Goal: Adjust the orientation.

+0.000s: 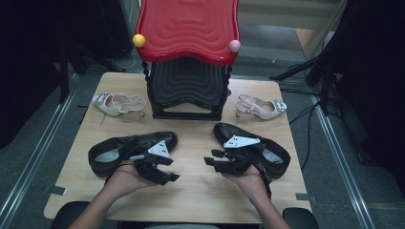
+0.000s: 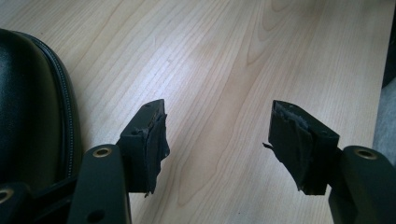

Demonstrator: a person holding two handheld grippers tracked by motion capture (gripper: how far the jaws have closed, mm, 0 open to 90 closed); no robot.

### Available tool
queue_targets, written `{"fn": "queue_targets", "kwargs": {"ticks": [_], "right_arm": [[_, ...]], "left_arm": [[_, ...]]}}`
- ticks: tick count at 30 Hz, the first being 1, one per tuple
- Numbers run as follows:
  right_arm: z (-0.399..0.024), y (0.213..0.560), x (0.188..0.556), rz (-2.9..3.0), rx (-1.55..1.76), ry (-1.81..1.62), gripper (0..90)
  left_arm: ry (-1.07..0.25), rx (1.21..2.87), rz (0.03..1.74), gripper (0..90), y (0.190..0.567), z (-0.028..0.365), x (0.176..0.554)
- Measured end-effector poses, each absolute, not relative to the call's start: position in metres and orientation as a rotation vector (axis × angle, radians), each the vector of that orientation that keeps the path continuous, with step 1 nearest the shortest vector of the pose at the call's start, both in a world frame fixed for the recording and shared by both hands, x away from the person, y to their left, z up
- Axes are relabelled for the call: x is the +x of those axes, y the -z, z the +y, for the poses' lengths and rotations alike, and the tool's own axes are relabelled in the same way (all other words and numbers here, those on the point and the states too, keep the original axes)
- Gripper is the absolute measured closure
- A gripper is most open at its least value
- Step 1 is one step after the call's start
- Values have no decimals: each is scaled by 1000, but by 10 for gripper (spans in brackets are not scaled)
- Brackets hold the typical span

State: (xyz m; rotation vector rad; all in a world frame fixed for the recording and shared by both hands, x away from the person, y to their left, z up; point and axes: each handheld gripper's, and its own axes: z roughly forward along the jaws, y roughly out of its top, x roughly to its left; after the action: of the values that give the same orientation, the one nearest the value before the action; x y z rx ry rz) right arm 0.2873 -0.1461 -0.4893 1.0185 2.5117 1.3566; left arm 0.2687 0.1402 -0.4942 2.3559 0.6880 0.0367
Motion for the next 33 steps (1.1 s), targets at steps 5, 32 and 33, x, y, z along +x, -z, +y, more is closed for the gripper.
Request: {"fn": "queue_targets", "kwargs": {"ticks": [5,32,33], "right_arm": [[-146,487,285,2539,983,-1321,578],[-130,475,287,2584,858,-1264,569],[-131,475,286,2528,872,-1283,585]], "left_arm": [[4,2340,752,365,496,140,273],[-31,2298,793,428,452,174,269],[-55,2291,813,423,450,179,267]]}}
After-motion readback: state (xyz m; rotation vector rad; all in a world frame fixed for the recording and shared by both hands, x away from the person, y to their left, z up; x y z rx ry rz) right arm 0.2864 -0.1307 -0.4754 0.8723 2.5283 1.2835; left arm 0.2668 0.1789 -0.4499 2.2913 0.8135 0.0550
